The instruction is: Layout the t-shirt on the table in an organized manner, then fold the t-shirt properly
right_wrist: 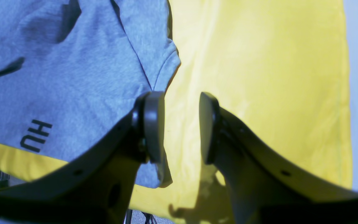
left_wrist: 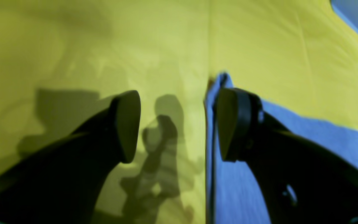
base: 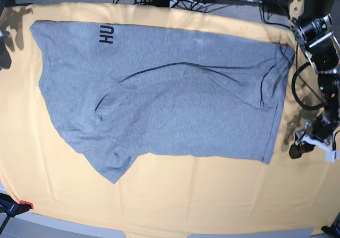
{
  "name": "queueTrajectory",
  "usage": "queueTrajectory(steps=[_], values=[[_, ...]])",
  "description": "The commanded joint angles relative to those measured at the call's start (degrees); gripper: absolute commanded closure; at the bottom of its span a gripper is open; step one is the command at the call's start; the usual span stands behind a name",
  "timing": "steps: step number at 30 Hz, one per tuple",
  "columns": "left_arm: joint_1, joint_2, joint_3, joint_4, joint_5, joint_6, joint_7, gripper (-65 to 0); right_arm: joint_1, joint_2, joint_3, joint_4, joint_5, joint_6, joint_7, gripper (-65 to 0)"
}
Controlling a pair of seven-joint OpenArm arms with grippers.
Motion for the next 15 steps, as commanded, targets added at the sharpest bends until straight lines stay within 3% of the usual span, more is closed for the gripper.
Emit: queueTrajectory(steps=[1, 9, 12, 15], values=[[-2.71, -0.98, 0.92, -0.20, -0.22, -0.20, -3.10, -39.5, -0.04, 1.27, 0.57, 0.76, 1.20, 0.12, 1.42, -21.4], [-7.74, 2.71, 10.60, -4.96, 8.85, 7.69, -10.95, -39.5, -0.04, 1.16, 0.57, 0.76, 1.22, 0.12, 1.42, -21.4], [-7.67, 4.39, 12.33, -5.53, 11.13, 11.45, -11.06, -39.5, -0.04, 1.14, 0.57, 0.76, 1.22, 0.12, 1.38, -21.4], [-7.37, 5.66, 12.35, -6.27, 11.76, 12.37, -11.10, -39.5, -0.04, 1.14, 0.57, 0.76, 1.20, 0.12, 1.22, -21.4]])
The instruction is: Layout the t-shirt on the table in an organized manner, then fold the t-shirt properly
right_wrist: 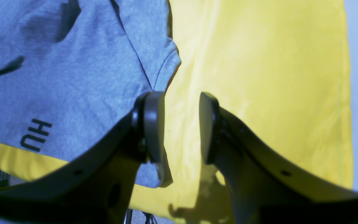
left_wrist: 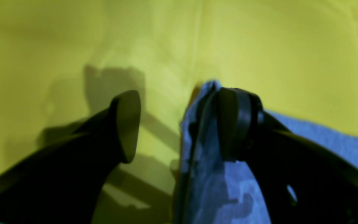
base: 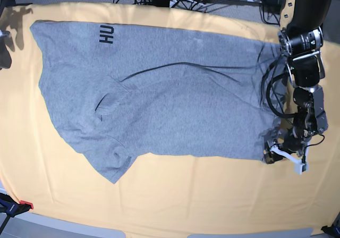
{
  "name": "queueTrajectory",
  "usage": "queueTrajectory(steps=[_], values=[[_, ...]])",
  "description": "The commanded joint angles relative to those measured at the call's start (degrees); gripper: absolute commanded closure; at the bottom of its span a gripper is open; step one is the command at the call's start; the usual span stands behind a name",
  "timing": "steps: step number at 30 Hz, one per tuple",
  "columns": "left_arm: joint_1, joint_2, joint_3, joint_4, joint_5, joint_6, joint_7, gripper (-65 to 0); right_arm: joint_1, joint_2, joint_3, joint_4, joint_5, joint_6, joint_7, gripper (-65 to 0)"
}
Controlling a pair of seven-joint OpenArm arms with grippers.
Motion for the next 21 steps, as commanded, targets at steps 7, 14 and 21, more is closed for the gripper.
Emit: queueTrajectory(steps=[7, 14, 21], values=[[-0.96, -0.17, -0.09, -2.75, 0.13, -1.79, -2.71, -39.5, -0.04, 1.18, 0.57, 0.76, 1.22, 0.12, 1.25, -21.4], [-0.66, -0.17, -0.09, -3.21, -5.97, -14.78, 0.22, -39.5, -0.04, 1.18, 0.57, 0.76, 1.22, 0.12, 1.27, -21.4], [-0.63, -0.35, -0.09, -3.19, -6.75, -16.57, 0.46, -35.1, -0.04, 1.16, 0.57, 0.76, 1.25, 0.12, 1.27, -21.4]])
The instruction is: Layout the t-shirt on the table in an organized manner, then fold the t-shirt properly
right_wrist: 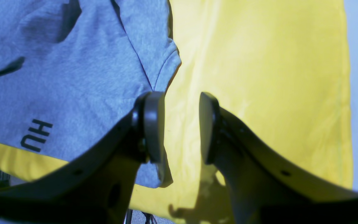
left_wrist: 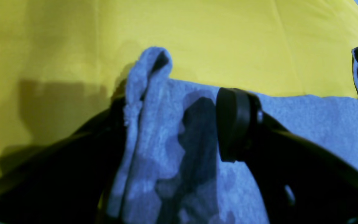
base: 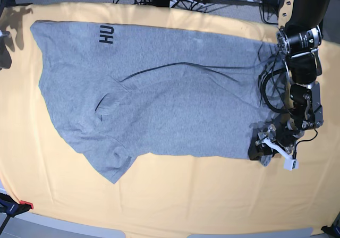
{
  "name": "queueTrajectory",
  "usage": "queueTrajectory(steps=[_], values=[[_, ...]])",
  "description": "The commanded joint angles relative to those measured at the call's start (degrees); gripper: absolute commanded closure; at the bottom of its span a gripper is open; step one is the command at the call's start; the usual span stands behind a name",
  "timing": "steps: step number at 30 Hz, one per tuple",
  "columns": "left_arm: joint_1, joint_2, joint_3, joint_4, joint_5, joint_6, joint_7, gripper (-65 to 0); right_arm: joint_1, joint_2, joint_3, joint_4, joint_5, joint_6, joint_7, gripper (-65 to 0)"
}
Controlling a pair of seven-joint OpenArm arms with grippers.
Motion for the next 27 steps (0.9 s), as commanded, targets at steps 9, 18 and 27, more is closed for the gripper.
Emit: queueTrajectory(steps=[9, 18, 27], values=[[-1.62, -2.32, -0.07, 0.63, 0.28, 7.37, -2.29, 0.0, 2.69, 0.92, 0.44, 0.66, 1.20, 0.12, 6.71, -21.4], [-1.60, -2.29, -0.04, 0.63, -0.50, 6.01, -0.76, 0.0, 17.05, 0.87, -19.67, -6.84, -14.01, 0.12, 15.98, -27.4], [-1.57, -2.32, -0.04, 0.63, -0.66, 5.44, 0.07, 0.0, 40.57, 0.87, -32.50, -36.02, -23.54, -1.79, 21.22, -36.6]])
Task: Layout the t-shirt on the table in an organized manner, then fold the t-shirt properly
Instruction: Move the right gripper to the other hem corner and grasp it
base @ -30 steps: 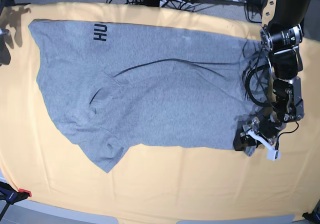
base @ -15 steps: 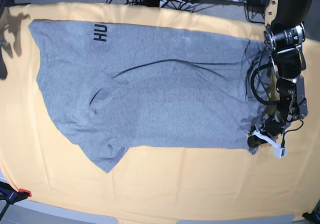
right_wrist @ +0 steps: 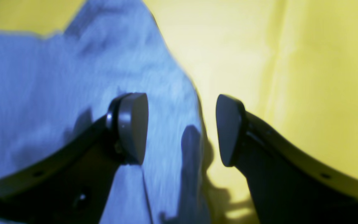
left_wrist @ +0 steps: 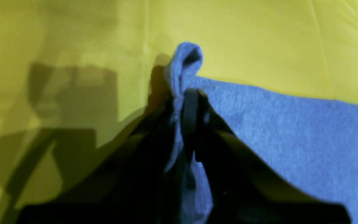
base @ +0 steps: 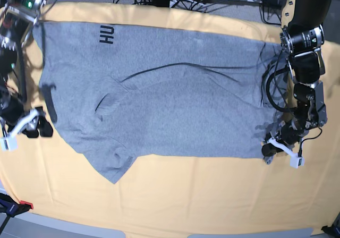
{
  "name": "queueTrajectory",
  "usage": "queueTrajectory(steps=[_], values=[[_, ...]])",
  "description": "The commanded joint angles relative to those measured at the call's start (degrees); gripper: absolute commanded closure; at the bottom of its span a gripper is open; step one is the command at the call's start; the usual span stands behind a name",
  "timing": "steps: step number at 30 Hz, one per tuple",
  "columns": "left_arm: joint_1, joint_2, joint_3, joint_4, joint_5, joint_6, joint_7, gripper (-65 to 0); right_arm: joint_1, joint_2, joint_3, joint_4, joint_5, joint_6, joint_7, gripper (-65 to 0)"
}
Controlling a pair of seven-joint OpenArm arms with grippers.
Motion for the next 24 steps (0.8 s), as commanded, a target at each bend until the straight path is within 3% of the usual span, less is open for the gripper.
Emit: queueTrajectory(steps=[1, 7, 10, 24], values=[[-1.70, -0.96, -0.07, 0.74, -0.37, -0.20, -0.46, 0.0, 3.43, 1.46, 0.33, -3.06, 0.90, -0.22, 1.25, -36.6], [-1.70, -0.94, -0.07, 0.74, -2.05, -0.22, 0.17, 0.0, 14.43, 1.73, 0.37, -27.76, -0.50, 1.33, 2.49, -36.6], [-1.70, -0.94, -0.07, 0.74, -2.25, -0.22, 0.63, 0.0, 16.50, 1.42, 0.37, -34.34, -0.31, 2.07, 2.49, -36.4], [-1.73, -0.96, -0.07, 0.74, -3.58, -0.22, 0.59, 0.0, 16.44, -1.31, -2.19, -35.74, 0.28, 2.07, -1.40, -34.0]])
